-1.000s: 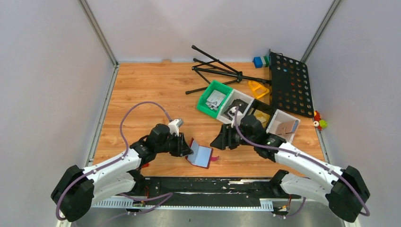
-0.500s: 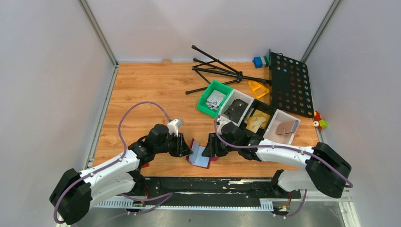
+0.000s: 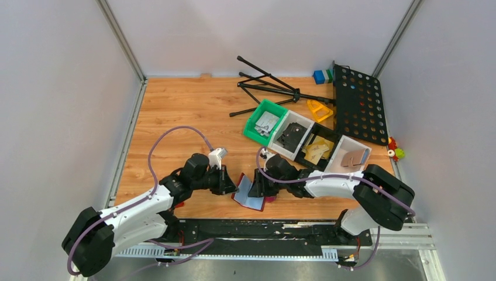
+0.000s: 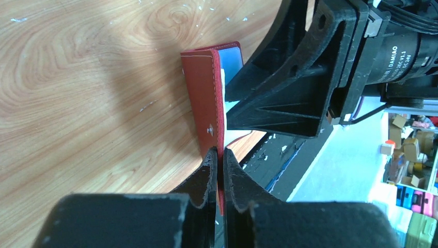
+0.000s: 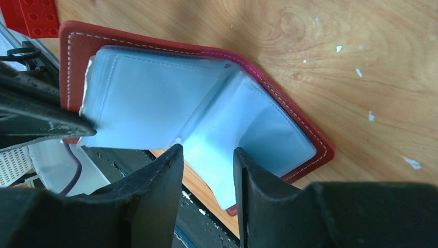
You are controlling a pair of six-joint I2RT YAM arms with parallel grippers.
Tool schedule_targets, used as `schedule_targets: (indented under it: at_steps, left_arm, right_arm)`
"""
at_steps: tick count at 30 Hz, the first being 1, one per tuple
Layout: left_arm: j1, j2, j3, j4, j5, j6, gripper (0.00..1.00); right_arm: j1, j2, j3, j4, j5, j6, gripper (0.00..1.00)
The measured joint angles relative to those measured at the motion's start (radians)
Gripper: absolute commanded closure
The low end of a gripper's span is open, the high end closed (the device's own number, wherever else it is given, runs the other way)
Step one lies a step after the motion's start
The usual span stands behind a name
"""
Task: Take the credit cards out of the card holder
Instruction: Close the card holder at the center of the board.
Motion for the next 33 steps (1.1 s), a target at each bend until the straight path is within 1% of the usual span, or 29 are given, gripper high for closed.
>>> schedule_targets:
  at_steps: [6,10,14,16,21,24,26,28,29,33]
  left_arm:
    - [0.0,0.006,-0.005,0.035,0.032,-0.014,0.98]
    - [0.0,0.021,-0.031,0.1,0.065,-0.046,0.99]
    - [0.003,0.056,-0.064,0.192,0.094,-0.088,1.0]
    - [0.004,0.074,-0.067,0.213,0.1,-0.096,1.0]
    - [-0.009,0.077,-0.065,0.212,0.085,-0.092,1.0]
    - [-0.015,0.058,-0.053,0.172,0.06,-0.082,1.0]
    - [-0.016,0.034,-0.044,0.132,0.035,-0.074,1.0]
    - [-0.016,0.01,-0.042,0.106,0.016,-0.069,1.0]
    - [-0.016,-0.002,-0.042,0.093,0.009,-0.067,1.0]
    - [-0.016,-0.01,-0.041,0.075,0.002,-0.067,1.0]
  right_arm:
    - [0.001,0.057,0.0,0.104,-0.01,0.018,0.62]
    - [0.001,0.08,-0.001,0.151,-0.021,0.025,0.63]
    - [0.0,0.092,-0.015,0.195,-0.029,0.033,0.66]
    - [0.0,0.092,-0.023,0.209,-0.027,0.036,0.68]
    - [0.001,0.061,-0.072,0.254,0.003,0.061,0.7]
    - [0.002,0.014,-0.112,0.255,0.021,0.069,0.69]
    - [0.002,-0.026,-0.143,0.252,0.029,0.069,0.65]
    - [0.001,-0.055,-0.157,0.244,0.029,0.068,0.54]
    - [0.002,-0.065,-0.159,0.245,0.027,0.068,0.46]
    - [0.016,-0.076,-0.159,0.261,0.005,0.061,0.31]
